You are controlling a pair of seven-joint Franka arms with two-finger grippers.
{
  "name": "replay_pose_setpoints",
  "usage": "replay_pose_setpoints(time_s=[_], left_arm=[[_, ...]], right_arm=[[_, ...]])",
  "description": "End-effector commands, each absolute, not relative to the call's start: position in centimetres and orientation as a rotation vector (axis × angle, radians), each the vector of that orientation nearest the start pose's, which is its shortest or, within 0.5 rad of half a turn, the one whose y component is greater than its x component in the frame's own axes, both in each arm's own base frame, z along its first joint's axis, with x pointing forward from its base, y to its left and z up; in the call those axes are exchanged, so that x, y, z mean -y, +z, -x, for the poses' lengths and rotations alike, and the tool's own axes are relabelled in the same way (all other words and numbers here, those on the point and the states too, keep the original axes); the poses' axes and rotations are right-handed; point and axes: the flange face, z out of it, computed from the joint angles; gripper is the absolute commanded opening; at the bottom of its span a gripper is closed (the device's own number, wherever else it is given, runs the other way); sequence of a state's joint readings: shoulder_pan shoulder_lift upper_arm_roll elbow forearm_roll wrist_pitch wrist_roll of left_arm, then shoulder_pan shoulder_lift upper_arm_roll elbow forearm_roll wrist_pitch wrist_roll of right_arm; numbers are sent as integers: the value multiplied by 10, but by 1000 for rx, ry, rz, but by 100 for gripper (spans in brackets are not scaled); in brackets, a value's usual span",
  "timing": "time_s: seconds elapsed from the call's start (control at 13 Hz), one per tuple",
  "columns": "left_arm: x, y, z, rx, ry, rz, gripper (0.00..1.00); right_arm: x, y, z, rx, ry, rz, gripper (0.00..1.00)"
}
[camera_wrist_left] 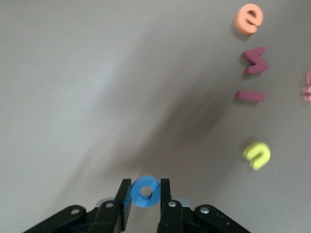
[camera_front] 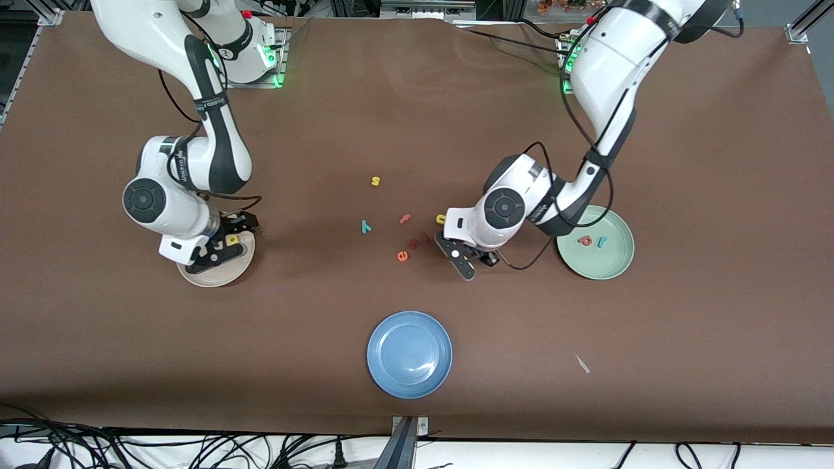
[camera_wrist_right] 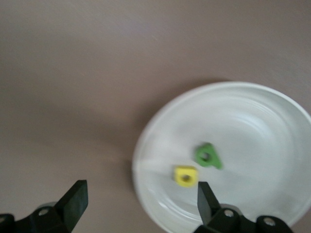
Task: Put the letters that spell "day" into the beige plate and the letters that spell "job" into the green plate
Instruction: 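Grasp the blue o with the left gripper while the right gripper drops the a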
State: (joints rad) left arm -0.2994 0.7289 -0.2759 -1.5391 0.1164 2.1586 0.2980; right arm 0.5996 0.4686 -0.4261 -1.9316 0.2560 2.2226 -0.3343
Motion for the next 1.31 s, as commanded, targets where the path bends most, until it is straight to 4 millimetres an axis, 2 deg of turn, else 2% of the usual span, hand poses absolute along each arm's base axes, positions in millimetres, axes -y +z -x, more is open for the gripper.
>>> replay_pose_setpoints(time_s=[0.0, 0.08, 0.23, 0.31, 0.39, 0.46, 0.54, 0.62, 0.69, 0.93, 1.0, 1.16, 1.23], left_arm=[[298, 279, -613, -1319, 231, 2875, 0], [279, 294, -616, -1302, 262, 2871, 0], [224, 311, -628, -1186, 339, 2908, 0], [194, 311, -636, -1121, 348, 2937, 0], [152, 294, -635, -1074, 410, 2955, 0], [103, 288, -640, -1084, 417, 2936, 0], [72, 286, -643, -1125, 425, 2939, 0], [60, 274, -637, -1128, 462, 2950, 0], [62, 262, -627, -1133, 506, 2955, 0], [46, 243, -599, -1035, 604, 3085, 0], [41, 241, -595, -1018, 615, 3099, 0], [43, 236, -580, -1022, 584, 3091, 0], [44, 221, -571, -1023, 548, 3093, 0]], right_arm=[[-179, 254, -593, 489, 187, 3053, 100], [-202, 255, -595, 480, 169, 3052, 100], [-244, 252, -589, 420, 153, 3065, 100], [-262, 250, -584, 414, 138, 3071, 100], [-282, 246, -578, 399, 121, 3079, 100], [-295, 242, -576, 373, 103, 3088, 100], [-314, 236, -571, 379, 87, 3092, 100], [-328, 232, -566, 383, 78, 3096, 100], [-335, 226, -563, 386, 68, 3100, 100], [-356, 217, -553, 388, 48, 3103, 100], [-362, 214, -550, 381, 44, 3104, 99], [-378, 203, -543, 411, 19, 3096, 98], [-387, 201, -537, 433, 4, 3090, 98]])
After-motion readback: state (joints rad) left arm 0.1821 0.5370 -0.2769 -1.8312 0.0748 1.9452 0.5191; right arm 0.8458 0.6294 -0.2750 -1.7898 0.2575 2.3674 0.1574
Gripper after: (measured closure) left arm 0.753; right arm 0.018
